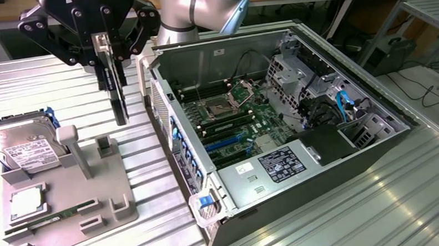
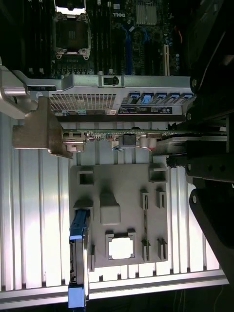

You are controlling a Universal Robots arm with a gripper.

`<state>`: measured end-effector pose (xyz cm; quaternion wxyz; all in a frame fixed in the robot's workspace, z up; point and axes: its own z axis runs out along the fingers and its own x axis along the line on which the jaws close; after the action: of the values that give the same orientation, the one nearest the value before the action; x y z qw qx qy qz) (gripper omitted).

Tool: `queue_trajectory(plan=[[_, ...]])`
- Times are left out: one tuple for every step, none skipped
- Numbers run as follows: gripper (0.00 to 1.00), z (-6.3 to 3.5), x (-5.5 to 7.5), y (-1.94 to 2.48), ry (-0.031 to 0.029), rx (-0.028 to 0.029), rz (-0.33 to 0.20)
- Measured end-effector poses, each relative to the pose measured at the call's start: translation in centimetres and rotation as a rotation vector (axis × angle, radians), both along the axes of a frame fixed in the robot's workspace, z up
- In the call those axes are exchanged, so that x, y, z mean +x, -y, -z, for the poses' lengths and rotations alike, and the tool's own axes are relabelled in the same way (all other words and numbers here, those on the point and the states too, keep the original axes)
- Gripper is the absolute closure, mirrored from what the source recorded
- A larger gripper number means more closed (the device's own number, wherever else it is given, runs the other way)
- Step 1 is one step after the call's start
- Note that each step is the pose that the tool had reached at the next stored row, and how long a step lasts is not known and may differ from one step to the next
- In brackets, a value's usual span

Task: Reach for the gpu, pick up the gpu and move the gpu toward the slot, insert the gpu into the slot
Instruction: 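Pick up the gpu and move the gpu toward the slot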

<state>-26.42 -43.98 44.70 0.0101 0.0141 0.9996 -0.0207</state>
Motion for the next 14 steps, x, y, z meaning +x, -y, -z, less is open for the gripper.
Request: queue_trajectory(plan=[[0.73,0.0,0.05,0.0,0.0,0.0,0.0],[0.73,0.0,0.07,0.0,0.0,0.0001,0.0],[0.73,0.0,0.09,0.0,0.0,0.0001,0.0],[0.73,0.0,0.12,0.0,0.0,0.0,0.0],[0.73,0.0,0.14,0.0,0.0,0.0,0.0],[0.73,0.0,0.17,0.0,0.0,0.0,0.0],[0.73,0.0,0.19,0.0,0.0,0.0,0.0],[0.73,0.0,0.22,0.0,0.0,0.0001,0.0],[0.73,0.0,0.24,0.0,-0.0001,0.0,0.0],[0.73,0.0,0.28,0.0,0.0,0.0,0.0],[0.73,0.0,0.31,0.0,-0.0001,0.0,0.0],[0.73,0.0,0.36,0.0,0.0,0.0,0.0],[0.73,0.0,0.39,0.0,0.0,0.0,0.0],[0.73,0.0,0.42,0.0,0.0,0.0001,0.0]])
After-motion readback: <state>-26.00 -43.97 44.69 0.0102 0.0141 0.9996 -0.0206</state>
